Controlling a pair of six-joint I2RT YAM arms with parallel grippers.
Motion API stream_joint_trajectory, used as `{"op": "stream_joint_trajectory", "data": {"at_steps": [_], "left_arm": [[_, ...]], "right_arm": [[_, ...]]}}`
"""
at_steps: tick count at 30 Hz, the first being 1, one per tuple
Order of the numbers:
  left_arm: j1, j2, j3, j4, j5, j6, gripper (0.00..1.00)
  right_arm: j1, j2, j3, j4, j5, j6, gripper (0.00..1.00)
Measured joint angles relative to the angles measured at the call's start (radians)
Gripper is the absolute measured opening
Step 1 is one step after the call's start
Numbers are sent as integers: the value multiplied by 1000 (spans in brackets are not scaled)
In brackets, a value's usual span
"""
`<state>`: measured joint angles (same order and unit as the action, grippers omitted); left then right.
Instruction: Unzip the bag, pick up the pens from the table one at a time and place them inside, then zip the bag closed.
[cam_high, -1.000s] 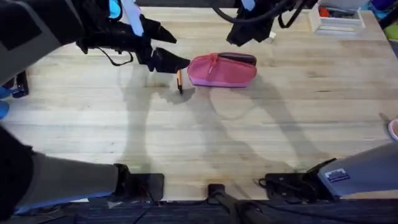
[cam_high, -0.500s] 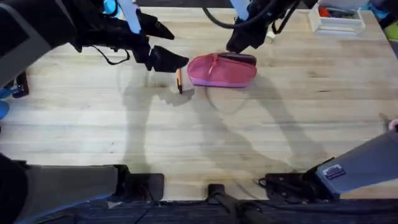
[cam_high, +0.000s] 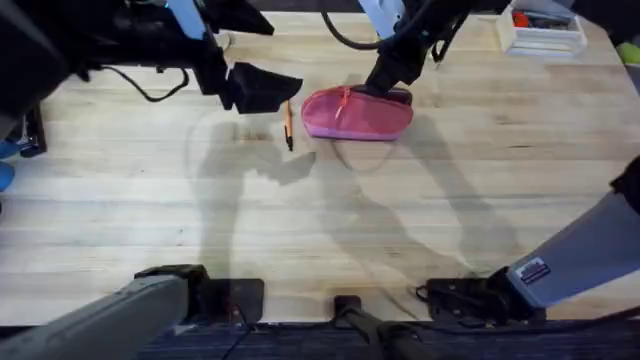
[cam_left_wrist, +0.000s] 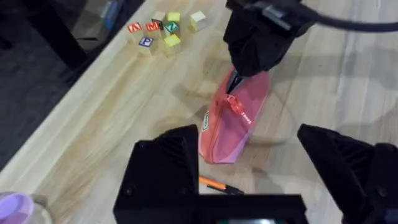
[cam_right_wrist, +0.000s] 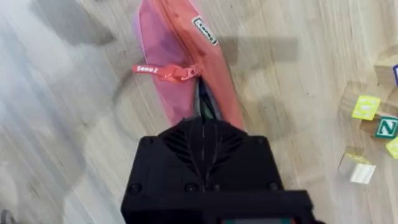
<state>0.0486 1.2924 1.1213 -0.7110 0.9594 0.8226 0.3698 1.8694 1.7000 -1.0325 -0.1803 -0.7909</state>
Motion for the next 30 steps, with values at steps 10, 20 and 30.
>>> {"op": "stream_joint_trajectory", "data": {"at_steps": [10, 20, 30], "left_arm": [[0, -135, 0, -98, -125, 0, 993], [0, -138, 0, -128, -172, 0, 993], [0, -138, 0, -128, -175, 0, 994]], "right_arm": [[-6, 58, 0, 17, -3, -3, 32], [-7, 92, 0, 33, -3, -3, 32], [-8, 119, 1, 57, -15, -3, 31]]}}
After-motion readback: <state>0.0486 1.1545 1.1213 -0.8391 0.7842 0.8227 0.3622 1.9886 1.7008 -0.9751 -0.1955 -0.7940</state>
